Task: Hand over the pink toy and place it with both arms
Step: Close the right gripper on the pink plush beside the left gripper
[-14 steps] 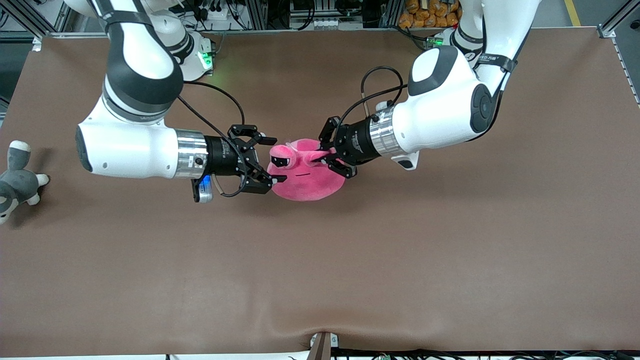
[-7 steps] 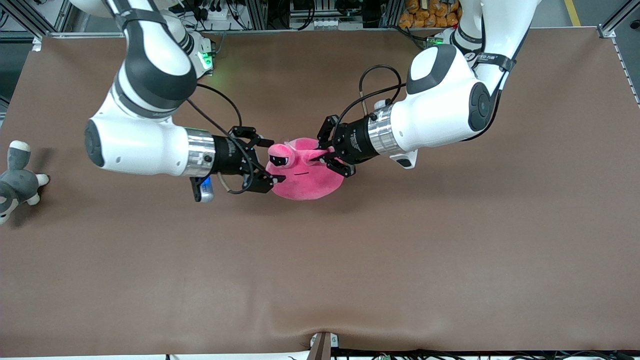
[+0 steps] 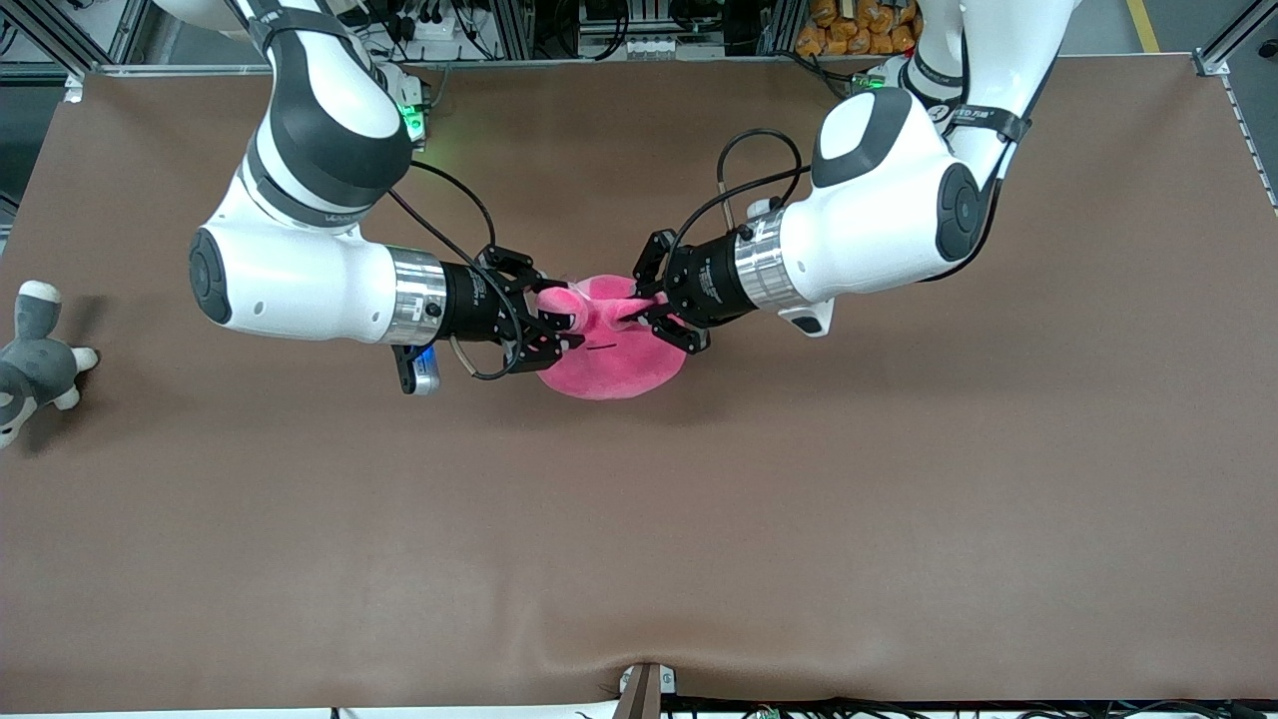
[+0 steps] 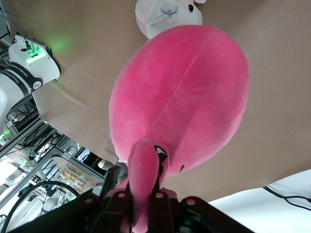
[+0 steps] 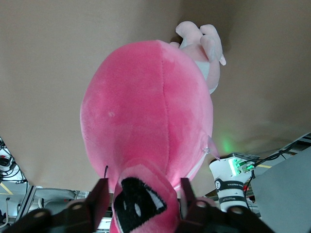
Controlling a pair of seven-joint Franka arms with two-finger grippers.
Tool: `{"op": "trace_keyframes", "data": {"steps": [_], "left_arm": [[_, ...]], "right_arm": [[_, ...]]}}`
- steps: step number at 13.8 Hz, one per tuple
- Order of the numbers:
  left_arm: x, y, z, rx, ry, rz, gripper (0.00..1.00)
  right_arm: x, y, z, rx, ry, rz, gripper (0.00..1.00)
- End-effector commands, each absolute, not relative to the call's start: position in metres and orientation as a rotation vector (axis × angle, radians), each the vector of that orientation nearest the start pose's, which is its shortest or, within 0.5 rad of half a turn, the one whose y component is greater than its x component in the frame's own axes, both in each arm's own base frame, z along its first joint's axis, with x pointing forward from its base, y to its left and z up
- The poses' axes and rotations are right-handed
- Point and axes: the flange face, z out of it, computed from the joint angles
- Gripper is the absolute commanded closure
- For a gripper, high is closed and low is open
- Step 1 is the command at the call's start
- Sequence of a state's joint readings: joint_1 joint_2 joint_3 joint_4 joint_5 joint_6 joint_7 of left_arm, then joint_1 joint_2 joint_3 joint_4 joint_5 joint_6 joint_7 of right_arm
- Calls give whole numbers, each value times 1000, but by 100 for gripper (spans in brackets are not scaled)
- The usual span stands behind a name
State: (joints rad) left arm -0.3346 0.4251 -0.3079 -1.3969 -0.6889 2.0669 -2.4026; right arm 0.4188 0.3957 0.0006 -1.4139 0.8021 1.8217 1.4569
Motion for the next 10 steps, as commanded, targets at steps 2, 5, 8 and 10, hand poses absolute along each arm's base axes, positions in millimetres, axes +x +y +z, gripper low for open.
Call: {"op": "trace_keyframes", "data": {"steps": [2,5,8,10], "left_arm": [[573,-421,521,1325,2290,-1078,100],[579,-413,524,1304,2294,-1076,77],[583,-398,534,1305,2296,-1044,0],[591,-374,545,1329,2309,-955,0]], "right_arm": [[602,332,513,-2095,1441,795,100],[603,331,513,-2094,1442,795,100],[604,328,512,-2091,1447,792,100],[608,321,513,-2086,1455,782,100]]}}
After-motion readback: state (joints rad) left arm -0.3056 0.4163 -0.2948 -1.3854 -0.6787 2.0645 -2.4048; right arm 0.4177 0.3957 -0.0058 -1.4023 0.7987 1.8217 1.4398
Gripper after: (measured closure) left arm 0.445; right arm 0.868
